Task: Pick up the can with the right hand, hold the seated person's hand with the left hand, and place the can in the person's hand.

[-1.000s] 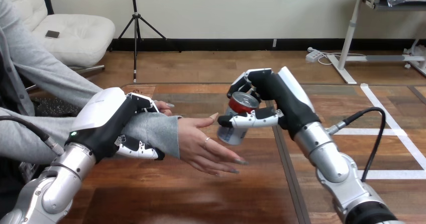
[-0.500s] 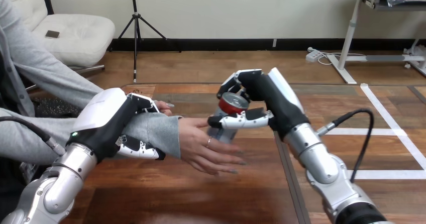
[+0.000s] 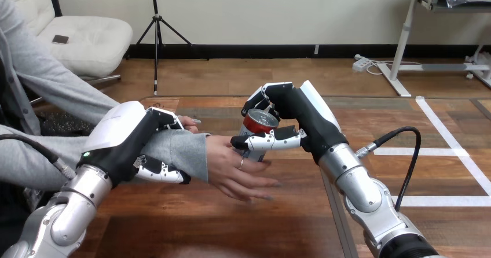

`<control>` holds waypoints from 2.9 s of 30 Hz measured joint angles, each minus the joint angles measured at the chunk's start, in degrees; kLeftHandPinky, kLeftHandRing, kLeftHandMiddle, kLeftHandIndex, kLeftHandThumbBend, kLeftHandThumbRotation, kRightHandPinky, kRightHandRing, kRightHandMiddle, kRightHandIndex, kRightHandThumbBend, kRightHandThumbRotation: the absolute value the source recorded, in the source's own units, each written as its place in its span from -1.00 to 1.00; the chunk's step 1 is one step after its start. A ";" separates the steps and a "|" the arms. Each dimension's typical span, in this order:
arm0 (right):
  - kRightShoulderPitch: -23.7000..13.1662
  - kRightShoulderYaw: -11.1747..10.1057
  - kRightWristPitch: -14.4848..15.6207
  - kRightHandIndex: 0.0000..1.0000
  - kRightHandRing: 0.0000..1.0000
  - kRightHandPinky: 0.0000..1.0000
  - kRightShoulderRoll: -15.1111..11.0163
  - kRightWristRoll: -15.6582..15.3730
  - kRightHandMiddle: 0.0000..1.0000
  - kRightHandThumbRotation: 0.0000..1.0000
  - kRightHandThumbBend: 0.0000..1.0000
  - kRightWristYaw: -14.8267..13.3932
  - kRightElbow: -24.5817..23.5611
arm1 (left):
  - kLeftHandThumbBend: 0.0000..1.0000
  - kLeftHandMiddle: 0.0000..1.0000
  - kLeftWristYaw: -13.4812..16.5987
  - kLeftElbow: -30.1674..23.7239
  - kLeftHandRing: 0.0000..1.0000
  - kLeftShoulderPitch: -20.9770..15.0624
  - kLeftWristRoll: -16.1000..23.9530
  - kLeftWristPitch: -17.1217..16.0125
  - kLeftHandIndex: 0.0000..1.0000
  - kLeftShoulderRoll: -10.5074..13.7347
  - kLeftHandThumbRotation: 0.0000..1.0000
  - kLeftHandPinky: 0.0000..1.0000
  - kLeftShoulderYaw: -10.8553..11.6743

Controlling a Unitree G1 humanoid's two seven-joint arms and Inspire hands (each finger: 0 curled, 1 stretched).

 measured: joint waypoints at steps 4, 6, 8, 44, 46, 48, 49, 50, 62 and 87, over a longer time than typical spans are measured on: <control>0.00 0.00 0.18 -0.14 -0.41 -0.47 0.09 0.00 -0.20 -1.00 0.50 0.00 -0.12 | 0.39 -0.24 0.03 0.00 -0.38 0.00 0.02 0.15 -0.10 -0.01 -1.00 -0.48 0.00; 0.00 0.00 0.25 -0.13 -0.41 -0.48 0.13 0.00 -0.20 -1.00 0.50 0.00 -0.16 | 0.40 -0.24 0.08 0.00 -0.38 0.00 0.02 0.15 -0.11 -0.02 -1.00 -0.48 0.00; 0.00 0.01 0.31 -0.13 -0.41 -0.48 0.16 0.00 -0.20 -1.00 0.50 0.00 -0.18 | 0.39 -0.24 0.14 0.00 -0.39 0.00 0.02 0.15 -0.11 -0.02 -1.00 -0.48 0.00; 0.00 0.12 1.53 -0.11 -0.25 -0.32 0.25 0.07 -0.15 -1.00 0.55 0.37 -1.69 | 0.40 -0.27 0.54 0.02 -0.40 0.01 -0.04 0.17 -0.11 0.00 -1.00 -0.50 0.11; 0.00 0.10 2.05 -0.09 -0.22 -0.30 0.24 0.24 -0.14 -0.99 0.58 0.75 -1.93 | 0.40 -0.27 0.55 0.02 -0.41 0.02 -0.04 0.17 -0.12 0.00 -1.00 -0.50 0.10; 0.00 0.05 2.80 -0.07 -0.19 -0.28 0.23 0.44 -0.12 -0.98 0.61 1.37 -2.31 | 0.40 -0.27 0.55 0.03 -0.41 0.02 -0.04 0.17 -0.12 0.00 -1.00 -0.50 0.10; 0.00 0.03 3.20 -0.06 -0.18 -0.27 0.23 0.52 -0.11 -0.93 0.62 1.68 -2.51 | 0.40 -0.28 0.55 0.03 -0.42 0.02 -0.04 0.17 -0.12 0.00 -1.00 -0.51 0.10; 0.00 0.00 3.64 -0.04 -0.15 -0.25 0.22 0.67 -0.09 -0.87 0.65 2.03 -2.75 | 0.40 -0.28 0.55 0.04 -0.42 0.03 -0.04 0.16 -0.12 0.00 -1.00 -0.51 0.10; 0.02 -0.11 8.25 0.11 0.03 -0.07 -0.25 2.57 0.06 -0.09 0.85 5.75 -5.99 | 0.47 -0.21 0.54 0.22 -0.32 0.04 -0.50 0.16 -0.10 0.09 -1.00 -0.42 0.14; 0.02 -0.21 8.35 0.46 0.40 0.24 -0.44 4.90 0.46 0.79 1.00 8.44 -7.29 | 0.56 0.52 -1.82 -4.53 0.48 2.84 0.94 3.81 0.53 0.41 0.09 0.22 0.11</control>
